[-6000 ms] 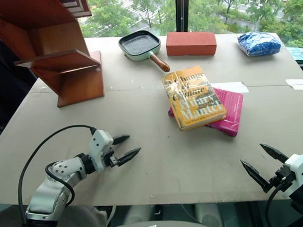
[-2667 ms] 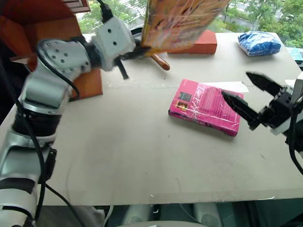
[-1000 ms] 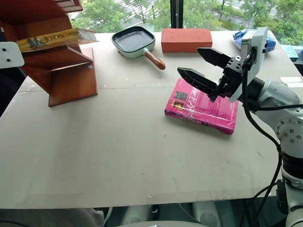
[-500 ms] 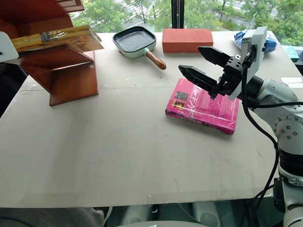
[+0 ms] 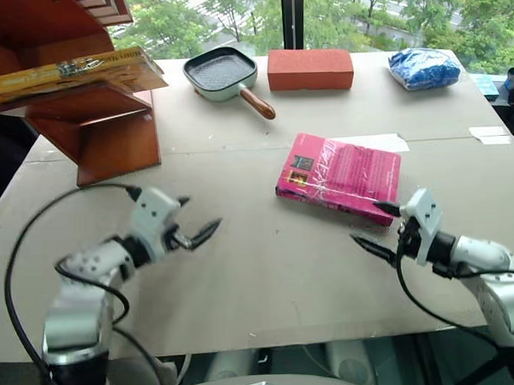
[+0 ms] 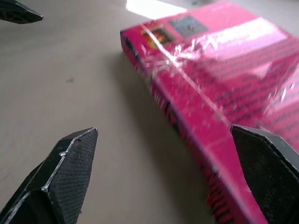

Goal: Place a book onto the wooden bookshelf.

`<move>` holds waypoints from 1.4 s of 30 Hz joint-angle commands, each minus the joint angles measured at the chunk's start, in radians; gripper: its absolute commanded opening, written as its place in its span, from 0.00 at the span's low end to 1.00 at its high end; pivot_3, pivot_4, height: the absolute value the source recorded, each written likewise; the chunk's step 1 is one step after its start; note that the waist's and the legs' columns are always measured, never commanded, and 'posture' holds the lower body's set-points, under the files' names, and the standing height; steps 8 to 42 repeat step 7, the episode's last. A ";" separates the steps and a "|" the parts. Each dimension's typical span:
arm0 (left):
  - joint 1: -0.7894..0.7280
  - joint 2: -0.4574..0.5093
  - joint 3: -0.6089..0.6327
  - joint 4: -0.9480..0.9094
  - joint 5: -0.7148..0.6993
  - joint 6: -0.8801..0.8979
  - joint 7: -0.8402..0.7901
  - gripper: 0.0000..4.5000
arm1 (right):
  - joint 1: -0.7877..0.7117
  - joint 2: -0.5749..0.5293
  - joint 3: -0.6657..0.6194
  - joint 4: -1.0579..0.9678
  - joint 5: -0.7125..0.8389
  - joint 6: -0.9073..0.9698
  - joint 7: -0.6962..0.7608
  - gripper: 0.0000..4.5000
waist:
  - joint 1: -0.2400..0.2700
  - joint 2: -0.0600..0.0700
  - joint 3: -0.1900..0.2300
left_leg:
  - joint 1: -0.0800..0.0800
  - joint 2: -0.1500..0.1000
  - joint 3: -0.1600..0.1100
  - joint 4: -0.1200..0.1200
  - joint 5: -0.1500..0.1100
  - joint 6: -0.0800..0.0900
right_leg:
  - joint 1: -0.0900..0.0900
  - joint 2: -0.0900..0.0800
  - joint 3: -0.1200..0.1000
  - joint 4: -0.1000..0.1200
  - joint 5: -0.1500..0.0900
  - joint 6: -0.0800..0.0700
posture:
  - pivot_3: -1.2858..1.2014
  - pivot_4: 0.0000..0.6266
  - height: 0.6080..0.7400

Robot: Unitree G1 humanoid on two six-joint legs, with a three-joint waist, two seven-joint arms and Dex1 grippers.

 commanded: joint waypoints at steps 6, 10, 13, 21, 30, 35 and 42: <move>0.288 0.016 -0.098 0.005 -0.061 -0.252 -0.002 0.99 | 0.150 0.160 -0.056 0.096 -0.104 -0.269 -0.032 1.00 | 0.010 0.004 -0.004 | 0.016 0.002 0.003 0.000 -0.003 -0.005 | 0.012 -0.005 0.003 -0.004 -0.003 -0.003 | 0.52 0.24 1.00; 0.288 0.024 -0.105 0.008 -0.065 -0.262 -0.001 0.99 | 0.155 0.164 -0.056 0.104 -0.109 -0.280 -0.030 1.00 | 0.010 0.004 -0.004 | 0.015 0.002 0.003 0.000 -0.003 -0.005 | 0.013 -0.009 0.002 -0.006 -0.004 -0.003 | 0.52 0.24 1.00; 0.288 0.024 -0.105 0.008 -0.065 -0.262 -0.001 0.99 | 0.155 0.164 -0.056 0.104 -0.109 -0.280 -0.030 1.00 | 0.010 0.004 -0.004 | 0.015 0.002 0.003 0.000 -0.003 -0.005 | 0.013 -0.009 0.002 -0.006 -0.004 -0.003 | 0.52 0.24 1.00; 0.288 0.024 -0.105 0.008 -0.065 -0.262 -0.001 0.99 | 0.155 0.164 -0.056 0.104 -0.109 -0.280 -0.030 1.00 | 0.010 0.004 -0.004 | 0.015 0.002 0.003 0.000 -0.003 -0.005 | 0.013 -0.009 0.002 -0.006 -0.004 -0.003 | 0.52 0.24 1.00; 0.288 0.024 -0.105 0.008 -0.065 -0.262 -0.001 0.99 | 0.155 0.164 -0.056 0.104 -0.109 -0.280 -0.030 1.00 | 0.010 0.004 -0.004 | 0.015 0.002 0.003 0.000 -0.003 -0.005 | 0.013 -0.009 0.002 -0.006 -0.004 -0.003 | 0.52 0.24 1.00; 0.288 0.024 -0.105 0.008 -0.065 -0.262 -0.001 0.99 | 0.155 0.164 -0.056 0.104 -0.109 -0.280 -0.030 1.00 | 0.010 0.004 -0.004 | 0.015 0.002 0.003 0.000 -0.003 -0.005 | 0.013 -0.009 0.002 -0.006 -0.004 -0.003 | 0.52 0.24 1.00; 0.288 0.024 -0.105 0.008 -0.065 -0.262 -0.001 0.99 | 0.155 0.164 -0.056 0.104 -0.109 -0.280 -0.030 1.00 | 0.010 0.004 -0.004 | 0.015 0.002 0.003 0.000 -0.003 -0.005 | 0.013 -0.009 0.002 -0.006 -0.004 -0.003 | 0.52 0.24 1.00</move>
